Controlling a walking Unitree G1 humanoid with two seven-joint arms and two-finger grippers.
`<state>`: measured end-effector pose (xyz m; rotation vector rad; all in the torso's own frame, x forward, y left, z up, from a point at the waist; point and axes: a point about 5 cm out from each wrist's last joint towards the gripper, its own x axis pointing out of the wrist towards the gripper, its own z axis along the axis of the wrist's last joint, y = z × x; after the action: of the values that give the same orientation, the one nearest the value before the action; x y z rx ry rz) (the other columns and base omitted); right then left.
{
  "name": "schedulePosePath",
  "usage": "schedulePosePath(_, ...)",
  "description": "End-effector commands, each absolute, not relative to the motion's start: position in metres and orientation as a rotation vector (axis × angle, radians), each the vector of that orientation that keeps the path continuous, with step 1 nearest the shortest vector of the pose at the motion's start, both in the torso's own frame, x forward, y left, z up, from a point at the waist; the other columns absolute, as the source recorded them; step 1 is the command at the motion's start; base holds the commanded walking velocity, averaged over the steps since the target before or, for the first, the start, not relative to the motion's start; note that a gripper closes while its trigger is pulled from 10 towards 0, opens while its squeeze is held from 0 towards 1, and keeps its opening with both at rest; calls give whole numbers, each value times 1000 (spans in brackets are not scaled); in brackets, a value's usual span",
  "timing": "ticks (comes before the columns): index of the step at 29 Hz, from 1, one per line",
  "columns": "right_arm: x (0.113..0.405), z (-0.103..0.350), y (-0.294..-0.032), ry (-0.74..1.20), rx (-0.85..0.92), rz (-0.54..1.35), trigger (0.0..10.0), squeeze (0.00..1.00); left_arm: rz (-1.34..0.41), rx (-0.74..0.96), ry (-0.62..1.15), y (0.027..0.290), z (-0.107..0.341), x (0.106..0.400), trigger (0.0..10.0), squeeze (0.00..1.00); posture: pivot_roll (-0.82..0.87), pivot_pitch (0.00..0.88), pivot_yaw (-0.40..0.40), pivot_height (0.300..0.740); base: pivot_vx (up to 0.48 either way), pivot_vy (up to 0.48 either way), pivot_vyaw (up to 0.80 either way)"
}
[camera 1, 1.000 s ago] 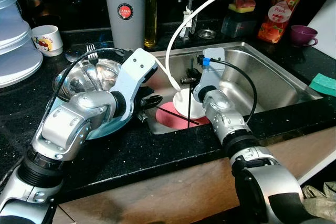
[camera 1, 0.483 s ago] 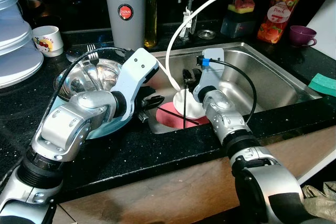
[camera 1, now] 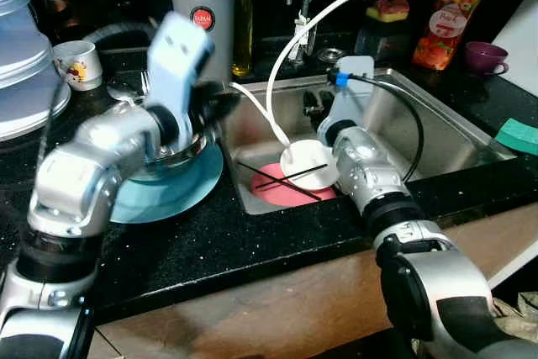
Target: Kitchen organization
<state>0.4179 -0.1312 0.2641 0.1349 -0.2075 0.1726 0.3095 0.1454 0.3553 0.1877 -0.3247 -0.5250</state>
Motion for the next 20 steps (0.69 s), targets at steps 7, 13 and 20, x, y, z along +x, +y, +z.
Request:
schedulePosePath(7,415,278,-126,-250,168,227,10000,0,-357,237,-280,181,363,307,10000,0,69,36,-48,740,0,0,0)
schedulePosePath(13,413,280,-114,-244,187,298,10000,0,-161,189,-211,218,357,309,10000,0,69,50,-46,740,0,0,0)
schedulePosePath(20,409,280,-100,-242,183,374,10000,0,6,222,-138,257,348,302,10000,0,71,35,-56,740,0,0,0)
